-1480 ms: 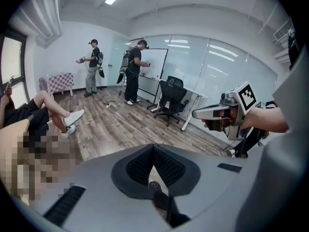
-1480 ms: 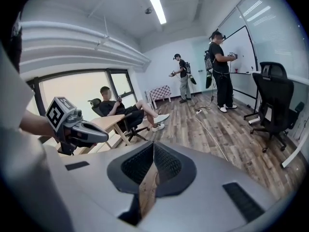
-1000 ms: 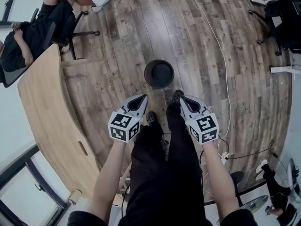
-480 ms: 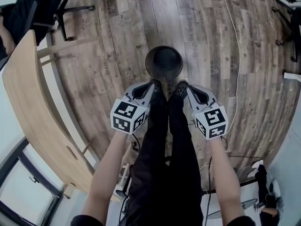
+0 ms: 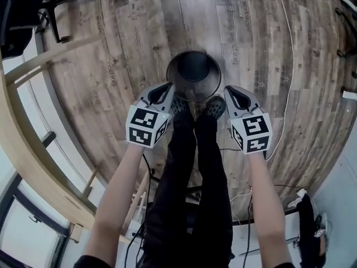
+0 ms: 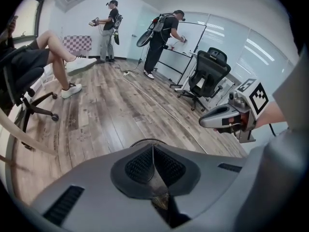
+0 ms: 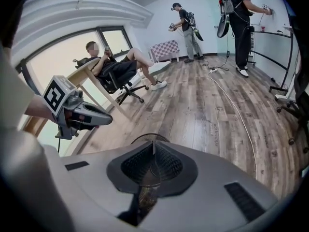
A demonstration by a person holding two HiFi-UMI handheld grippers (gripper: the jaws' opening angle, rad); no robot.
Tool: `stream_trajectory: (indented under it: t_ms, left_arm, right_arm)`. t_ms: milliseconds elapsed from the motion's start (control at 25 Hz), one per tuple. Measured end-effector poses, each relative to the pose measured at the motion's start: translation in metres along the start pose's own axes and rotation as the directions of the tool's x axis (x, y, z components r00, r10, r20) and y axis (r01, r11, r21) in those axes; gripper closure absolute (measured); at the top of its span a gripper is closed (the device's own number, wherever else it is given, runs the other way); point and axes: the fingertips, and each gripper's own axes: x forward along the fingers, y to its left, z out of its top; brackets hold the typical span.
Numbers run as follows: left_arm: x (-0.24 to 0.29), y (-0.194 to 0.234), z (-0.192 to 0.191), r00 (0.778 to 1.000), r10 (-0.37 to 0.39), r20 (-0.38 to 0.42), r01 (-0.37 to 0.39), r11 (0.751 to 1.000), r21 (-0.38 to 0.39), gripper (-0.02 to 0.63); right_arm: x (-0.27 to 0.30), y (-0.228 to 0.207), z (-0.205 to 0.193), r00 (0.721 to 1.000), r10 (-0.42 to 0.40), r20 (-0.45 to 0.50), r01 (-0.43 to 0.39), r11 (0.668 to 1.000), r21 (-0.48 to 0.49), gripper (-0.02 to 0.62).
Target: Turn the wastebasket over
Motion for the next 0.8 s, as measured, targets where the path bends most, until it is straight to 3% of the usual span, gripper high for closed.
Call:
stream_trajectory:
  t_ms: [400,480,520,600,800]
  left_arm:
    - [0.085,0.047,-0.057,0.994,-0.046,-0.099,0.050,0.998,0.037,0.584]
    - [0.096,0.058,-0.063,0.993,-0.035,-0.109,0.040,0.998,0.046,0.584]
    - [0.100,0.064,-0.065,0.993,-0.027,-0.112,0.032,0.998,0.045,0.571]
    - [0.109,0.076,-0.069,0.993,-0.014,-0.121,0.018,0.999,0.035,0.474]
    - [0.130,0.092,-0.080,0.989,-0.006,-0.151,0.013,0.999,0.043,0.462]
  right_arm:
    - [0.096,-0.036,-0.065,0.988,-0.001,-0.154,-0.009,0.998,-0.060,0.545]
    - [0.112,-0.041,-0.071,0.986,0.006,-0.166,-0.014,0.999,-0.046,0.412]
    - [0.119,-0.044,-0.072,0.985,0.005,-0.170,-0.013,0.999,-0.043,0.403]
    - [0.130,-0.049,-0.074,0.984,0.001,-0.177,-0.010,0.999,-0.049,0.403]
    - [0.152,-0.054,-0.086,0.978,-0.005,-0.210,-0.011,0.997,-0.075,0.403]
